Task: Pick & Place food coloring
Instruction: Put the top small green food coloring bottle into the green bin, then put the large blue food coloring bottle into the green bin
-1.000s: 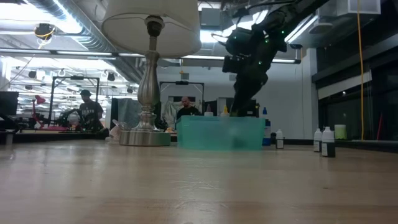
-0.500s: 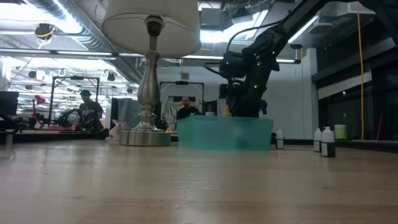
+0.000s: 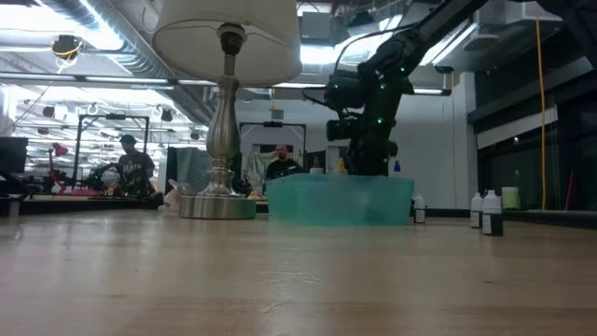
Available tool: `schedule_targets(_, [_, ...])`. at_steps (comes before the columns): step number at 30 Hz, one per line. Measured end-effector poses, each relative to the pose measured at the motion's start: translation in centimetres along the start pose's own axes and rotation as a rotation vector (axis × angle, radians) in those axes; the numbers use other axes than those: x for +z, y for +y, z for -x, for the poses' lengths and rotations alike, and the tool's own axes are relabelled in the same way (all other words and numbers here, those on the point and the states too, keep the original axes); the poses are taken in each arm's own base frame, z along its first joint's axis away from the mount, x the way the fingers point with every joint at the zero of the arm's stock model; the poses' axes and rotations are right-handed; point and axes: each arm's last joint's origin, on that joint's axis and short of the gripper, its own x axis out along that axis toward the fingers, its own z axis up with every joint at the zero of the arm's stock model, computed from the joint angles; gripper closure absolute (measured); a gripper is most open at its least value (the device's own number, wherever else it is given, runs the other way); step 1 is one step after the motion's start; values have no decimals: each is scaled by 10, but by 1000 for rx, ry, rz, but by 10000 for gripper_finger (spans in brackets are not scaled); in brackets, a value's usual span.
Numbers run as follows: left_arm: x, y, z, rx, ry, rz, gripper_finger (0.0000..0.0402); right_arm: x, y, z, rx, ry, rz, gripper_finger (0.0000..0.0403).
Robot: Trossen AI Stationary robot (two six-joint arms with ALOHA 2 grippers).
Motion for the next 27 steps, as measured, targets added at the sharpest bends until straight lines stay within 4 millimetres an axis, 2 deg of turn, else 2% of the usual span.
schedule_targets(7, [0, 0, 2, 13, -20, 43, 125, 14, -5, 19, -2, -7, -14, 248])
schedule_targets(12, [-2, 4, 15, 24, -62, 7, 125, 24, -8, 38, 4, 3, -71, 229])
schedule_targets(21, [-15, 41, 63, 107, -133, -66, 125, 34, -2, 72, 97, 54, -178, 212])
schedule_targets(27, [-8, 67, 81, 98, -136, -174, 125, 34, 1, 93, 84, 23, -271, 211])
